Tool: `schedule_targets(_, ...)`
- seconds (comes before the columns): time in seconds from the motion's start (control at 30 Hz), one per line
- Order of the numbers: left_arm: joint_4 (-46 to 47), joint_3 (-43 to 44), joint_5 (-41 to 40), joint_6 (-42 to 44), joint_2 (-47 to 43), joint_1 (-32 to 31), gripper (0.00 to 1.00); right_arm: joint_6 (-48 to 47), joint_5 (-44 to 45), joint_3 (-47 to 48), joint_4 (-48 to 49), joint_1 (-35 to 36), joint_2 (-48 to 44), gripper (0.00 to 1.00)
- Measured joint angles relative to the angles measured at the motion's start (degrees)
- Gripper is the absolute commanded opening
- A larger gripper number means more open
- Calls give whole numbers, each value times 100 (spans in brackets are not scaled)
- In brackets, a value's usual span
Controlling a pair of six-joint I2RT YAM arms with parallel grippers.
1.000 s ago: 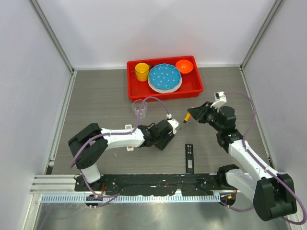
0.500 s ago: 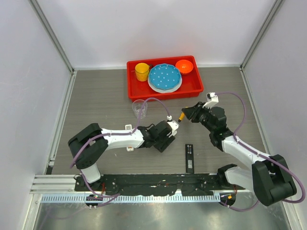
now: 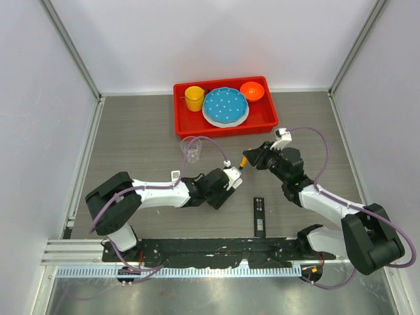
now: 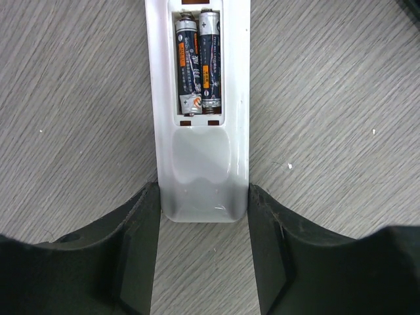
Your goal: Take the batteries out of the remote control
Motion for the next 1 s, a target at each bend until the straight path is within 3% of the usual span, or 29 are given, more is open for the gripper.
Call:
schedule_targets(0.37, 251, -166, 129, 20, -70, 11, 9, -420, 278, 57, -46, 374, 358, 1)
schedule_targets(0.57, 334, -227, 136, 20, -101, 17, 5, -612, 289, 282, -92, 439, 573, 1)
schedule_targets(1.0, 367, -254, 168, 22, -116, 37, 4, -848, 363, 435, -260, 514, 675, 1)
